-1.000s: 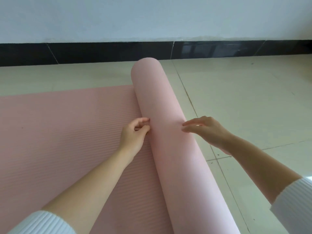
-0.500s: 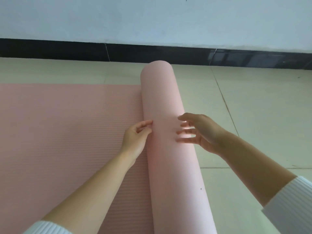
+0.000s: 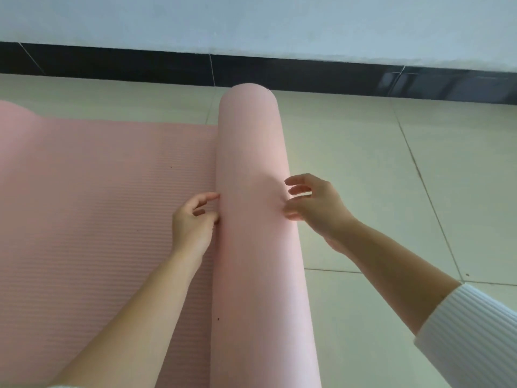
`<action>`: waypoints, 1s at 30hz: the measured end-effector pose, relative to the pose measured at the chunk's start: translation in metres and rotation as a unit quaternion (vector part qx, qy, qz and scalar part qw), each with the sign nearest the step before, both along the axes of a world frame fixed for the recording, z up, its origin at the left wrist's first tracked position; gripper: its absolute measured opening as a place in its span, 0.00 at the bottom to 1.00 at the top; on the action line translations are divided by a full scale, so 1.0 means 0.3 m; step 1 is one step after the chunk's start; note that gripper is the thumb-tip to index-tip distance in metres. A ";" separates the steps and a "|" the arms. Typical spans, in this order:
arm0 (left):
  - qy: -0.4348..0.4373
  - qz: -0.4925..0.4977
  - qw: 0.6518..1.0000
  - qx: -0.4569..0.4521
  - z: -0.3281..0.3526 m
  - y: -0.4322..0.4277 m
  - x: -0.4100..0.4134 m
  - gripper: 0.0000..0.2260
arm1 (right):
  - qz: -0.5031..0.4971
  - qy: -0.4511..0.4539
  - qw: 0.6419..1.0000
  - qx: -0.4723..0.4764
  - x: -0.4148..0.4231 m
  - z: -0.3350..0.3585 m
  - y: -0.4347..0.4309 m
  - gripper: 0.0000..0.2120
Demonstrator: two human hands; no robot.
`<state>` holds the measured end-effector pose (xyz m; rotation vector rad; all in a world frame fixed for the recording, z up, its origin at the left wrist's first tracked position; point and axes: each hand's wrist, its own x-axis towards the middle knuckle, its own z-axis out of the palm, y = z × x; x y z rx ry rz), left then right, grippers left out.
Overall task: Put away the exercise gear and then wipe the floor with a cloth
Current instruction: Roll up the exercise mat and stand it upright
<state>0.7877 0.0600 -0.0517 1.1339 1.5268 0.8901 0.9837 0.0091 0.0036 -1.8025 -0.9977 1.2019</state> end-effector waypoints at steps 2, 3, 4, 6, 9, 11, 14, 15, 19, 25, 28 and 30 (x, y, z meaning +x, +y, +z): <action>-0.012 0.024 0.999 -0.034 -0.003 0.000 -0.040 0.12 | 0.019 -0.121 0.991 -0.058 -0.022 -0.036 0.001 0.30; -0.009 0.034 0.998 -0.060 -0.001 0.003 -0.060 0.08 | 0.016 -0.124 0.988 -0.093 -0.032 -0.050 0.002 0.38; 0.003 0.032 0.996 -0.088 -0.002 0.009 -0.079 0.08 | 0.010 -0.098 0.988 -0.122 -0.041 -0.062 0.001 0.45; 0.018 -0.001 0.989 -0.144 0.002 0.012 -0.112 0.11 | 0.009 -0.004 0.987 -0.159 -0.059 -0.078 0.001 0.52; -0.031 -0.069 0.979 -0.190 0.017 -0.002 -0.131 0.10 | -0.006 0.109 0.980 -0.164 -0.073 -0.114 0.002 0.47; -0.042 -0.092 0.977 -0.189 0.023 -0.001 -0.127 0.12 | -0.011 0.141 0.978 -0.153 -0.060 -0.126 0.006 0.42; -0.041 -0.123 0.975 -0.179 0.026 0.004 -0.081 0.09 | -0.002 0.151 0.977 -0.150 -0.009 -0.109 -0.003 0.33; -0.041 -0.137 0.974 -0.178 0.030 0.000 -0.053 0.08 | -0.002 0.148 0.978 -0.150 0.019 -0.101 -0.013 0.32; -0.065 -0.217 0.957 -0.179 0.031 -0.035 0.098 0.07 | -0.020 0.100 0.983 -0.156 0.185 -0.077 -0.074 0.36; -0.001 -0.361 0.923 -0.134 0.040 -0.107 0.391 0.13 | -0.096 0.088 0.980 -0.153 0.465 -0.029 -0.237 0.25; -0.002 -0.403 0.909 -0.110 0.037 -0.138 0.523 0.25 | -0.141 0.099 0.973 -0.154 0.576 -0.014 -0.305 0.19; 0.011 -0.436 0.895 -0.089 0.026 -0.147 0.606 0.30 | -0.177 0.109 0.966 -0.152 0.642 -0.010 -0.338 0.15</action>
